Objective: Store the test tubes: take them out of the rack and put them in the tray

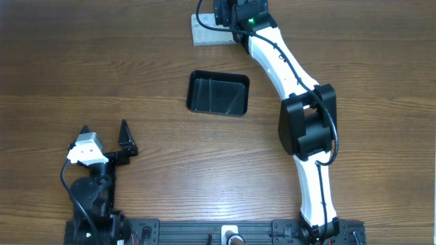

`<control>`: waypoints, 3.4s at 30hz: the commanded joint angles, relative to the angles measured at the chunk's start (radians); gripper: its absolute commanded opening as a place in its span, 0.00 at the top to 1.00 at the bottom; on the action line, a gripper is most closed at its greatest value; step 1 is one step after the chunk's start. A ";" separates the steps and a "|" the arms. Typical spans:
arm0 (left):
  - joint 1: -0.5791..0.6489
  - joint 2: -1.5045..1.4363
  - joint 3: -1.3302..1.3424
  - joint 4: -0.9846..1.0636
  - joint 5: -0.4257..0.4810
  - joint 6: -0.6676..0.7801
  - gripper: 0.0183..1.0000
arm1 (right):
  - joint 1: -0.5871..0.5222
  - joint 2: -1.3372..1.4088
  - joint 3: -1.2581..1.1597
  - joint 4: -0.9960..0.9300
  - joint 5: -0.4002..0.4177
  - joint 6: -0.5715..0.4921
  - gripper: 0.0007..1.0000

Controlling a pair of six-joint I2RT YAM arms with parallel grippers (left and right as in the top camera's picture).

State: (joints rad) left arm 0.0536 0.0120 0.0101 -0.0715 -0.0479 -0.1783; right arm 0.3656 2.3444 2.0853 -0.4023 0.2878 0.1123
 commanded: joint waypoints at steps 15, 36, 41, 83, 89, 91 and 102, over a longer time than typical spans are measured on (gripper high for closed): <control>0.003 -0.006 -0.004 0.000 0.013 0.014 0.00 | 0.010 0.089 0.015 0.074 -0.010 -0.017 0.04; 0.003 -0.006 -0.004 0.000 0.013 0.014 0.00 | 0.020 0.110 0.015 0.093 -0.008 -0.025 0.24; 0.003 -0.006 -0.004 0.000 0.013 0.014 0.00 | 0.027 0.110 0.015 0.092 -0.005 -0.025 0.41; 0.003 -0.006 -0.004 0.000 0.013 0.014 0.00 | 0.031 0.050 0.048 0.061 -0.002 -0.024 0.74; 0.003 -0.006 -0.004 0.000 0.013 0.014 0.00 | 0.031 0.023 0.048 0.061 -0.002 -0.024 0.76; 0.003 -0.006 -0.004 0.000 0.013 0.014 0.00 | 0.031 0.017 0.048 0.060 -0.002 -0.024 0.76; 0.003 -0.006 -0.004 0.000 0.013 0.014 0.00 | 0.032 -0.030 0.048 0.046 -0.002 -0.024 0.79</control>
State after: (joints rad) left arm 0.0536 0.0120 0.0101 -0.0711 -0.0479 -0.1783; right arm 0.3882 2.3768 2.1078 -0.3531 0.2806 0.0937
